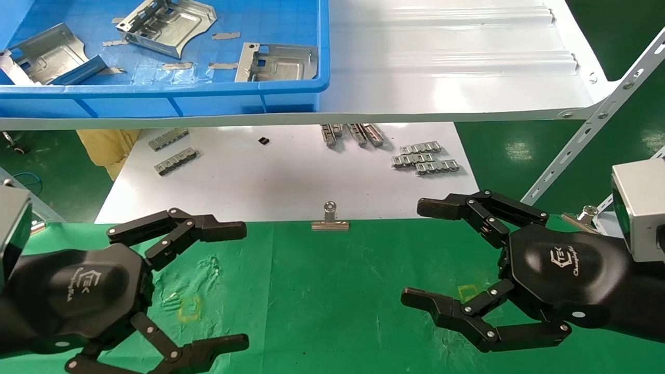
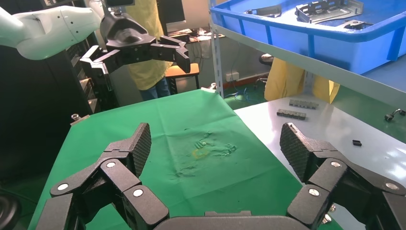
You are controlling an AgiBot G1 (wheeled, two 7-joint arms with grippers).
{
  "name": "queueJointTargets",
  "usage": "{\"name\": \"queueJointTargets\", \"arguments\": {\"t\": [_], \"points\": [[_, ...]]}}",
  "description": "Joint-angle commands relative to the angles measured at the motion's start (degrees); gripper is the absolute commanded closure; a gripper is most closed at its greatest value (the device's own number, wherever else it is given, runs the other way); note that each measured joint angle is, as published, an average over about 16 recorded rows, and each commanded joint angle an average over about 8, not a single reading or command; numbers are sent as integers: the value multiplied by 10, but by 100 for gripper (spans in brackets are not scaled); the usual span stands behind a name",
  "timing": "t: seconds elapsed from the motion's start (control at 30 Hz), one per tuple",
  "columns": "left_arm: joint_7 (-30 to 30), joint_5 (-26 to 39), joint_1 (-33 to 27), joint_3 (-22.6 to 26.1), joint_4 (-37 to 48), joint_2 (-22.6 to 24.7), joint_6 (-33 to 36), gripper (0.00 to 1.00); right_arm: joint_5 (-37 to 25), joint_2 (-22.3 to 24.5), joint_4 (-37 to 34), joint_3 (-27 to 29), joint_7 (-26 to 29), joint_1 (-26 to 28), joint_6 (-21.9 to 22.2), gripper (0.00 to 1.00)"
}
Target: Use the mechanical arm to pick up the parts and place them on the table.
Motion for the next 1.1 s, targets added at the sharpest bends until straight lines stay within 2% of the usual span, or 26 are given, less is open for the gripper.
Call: {"name": "queueJointTargets", "arguments": {"t": [0.03, 0.13, 0.2, 0.23, 0.97, 1.1], "points": [[0, 0, 0, 0, 0, 0, 0, 0, 0, 0, 0, 0, 0, 0, 0, 53], [0, 0, 0, 0, 0, 0, 0, 0, 0, 0, 0, 0, 0, 0, 0, 71], [0, 0, 0, 0, 0, 0, 0, 0, 0, 0, 0, 0, 0, 0, 0, 96], [0, 0, 0, 0, 0, 0, 0, 0, 0, 0, 0, 0, 0, 0, 0, 100], [-1, 0, -1, 0, 0, 0, 0, 0, 0, 0, 0, 0, 0, 0, 0, 100], [-6, 2, -15, -1, 2, 0, -3, 0, 0, 0, 0, 0, 0, 0, 0, 100]]}}
